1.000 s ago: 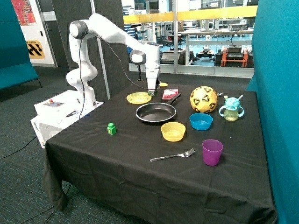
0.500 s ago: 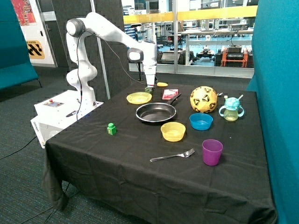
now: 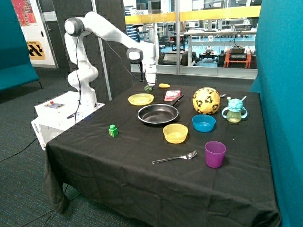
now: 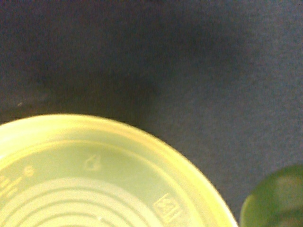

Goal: Cook the capsicum and place it on a plate

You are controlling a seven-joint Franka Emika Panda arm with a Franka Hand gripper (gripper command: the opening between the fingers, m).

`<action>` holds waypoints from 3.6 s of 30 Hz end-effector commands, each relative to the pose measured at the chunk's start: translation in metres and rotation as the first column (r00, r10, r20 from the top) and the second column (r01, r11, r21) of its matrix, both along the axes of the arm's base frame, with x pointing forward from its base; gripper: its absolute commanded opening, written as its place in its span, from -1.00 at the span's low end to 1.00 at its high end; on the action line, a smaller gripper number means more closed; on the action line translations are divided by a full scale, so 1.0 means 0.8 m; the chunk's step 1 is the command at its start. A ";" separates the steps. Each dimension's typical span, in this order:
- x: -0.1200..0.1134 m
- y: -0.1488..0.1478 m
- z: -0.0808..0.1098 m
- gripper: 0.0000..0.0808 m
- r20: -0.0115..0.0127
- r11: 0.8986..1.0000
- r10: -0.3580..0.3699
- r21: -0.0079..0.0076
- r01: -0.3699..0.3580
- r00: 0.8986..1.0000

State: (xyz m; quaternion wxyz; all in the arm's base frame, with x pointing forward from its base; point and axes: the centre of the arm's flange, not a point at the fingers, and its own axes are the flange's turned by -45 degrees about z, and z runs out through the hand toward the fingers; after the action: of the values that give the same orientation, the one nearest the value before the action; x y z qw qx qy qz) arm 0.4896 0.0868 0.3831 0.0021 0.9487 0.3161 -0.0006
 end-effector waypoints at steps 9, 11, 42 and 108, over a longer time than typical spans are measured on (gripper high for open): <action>-0.038 0.026 -0.020 -1.00 0.000 0.996 0.092 0.004 -0.092 0.996; -0.044 0.032 -0.025 -1.00 0.000 0.995 0.105 0.004 -0.105 0.995; -0.078 0.046 -0.106 -1.00 0.000 0.992 0.127 0.004 -0.127 0.992; -0.098 0.044 -0.103 1.00 0.000 0.997 0.071 0.004 -0.071 0.997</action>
State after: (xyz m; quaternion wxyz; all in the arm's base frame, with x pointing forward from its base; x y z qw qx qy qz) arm 0.4072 0.1174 0.2894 0.0019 0.9332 0.3594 0.0019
